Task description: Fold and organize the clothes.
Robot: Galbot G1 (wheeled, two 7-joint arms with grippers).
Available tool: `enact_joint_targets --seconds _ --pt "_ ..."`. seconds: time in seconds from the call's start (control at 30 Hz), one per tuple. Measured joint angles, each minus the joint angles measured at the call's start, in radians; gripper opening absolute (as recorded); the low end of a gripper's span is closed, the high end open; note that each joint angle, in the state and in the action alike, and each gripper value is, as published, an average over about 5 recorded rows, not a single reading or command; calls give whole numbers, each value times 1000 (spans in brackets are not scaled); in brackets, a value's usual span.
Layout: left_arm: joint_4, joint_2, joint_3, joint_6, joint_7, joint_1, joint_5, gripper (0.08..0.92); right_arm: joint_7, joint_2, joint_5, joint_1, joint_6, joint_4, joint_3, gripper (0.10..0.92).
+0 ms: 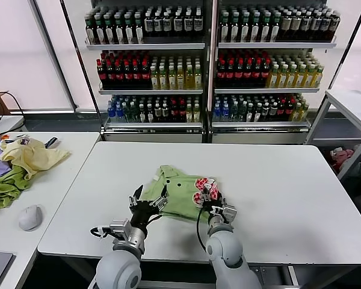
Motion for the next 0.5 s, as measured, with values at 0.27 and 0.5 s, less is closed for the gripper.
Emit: enact_joint_targets --seconds 0.27,0.5 --pt "-17 17 -19 -6 0 26 0 823 -37 -25 -20 78 -21 -69 9 284" --pt "-30 27 -28 -10 2 45 2 823 -116 -112 -82 181 -17 -163 17 154"
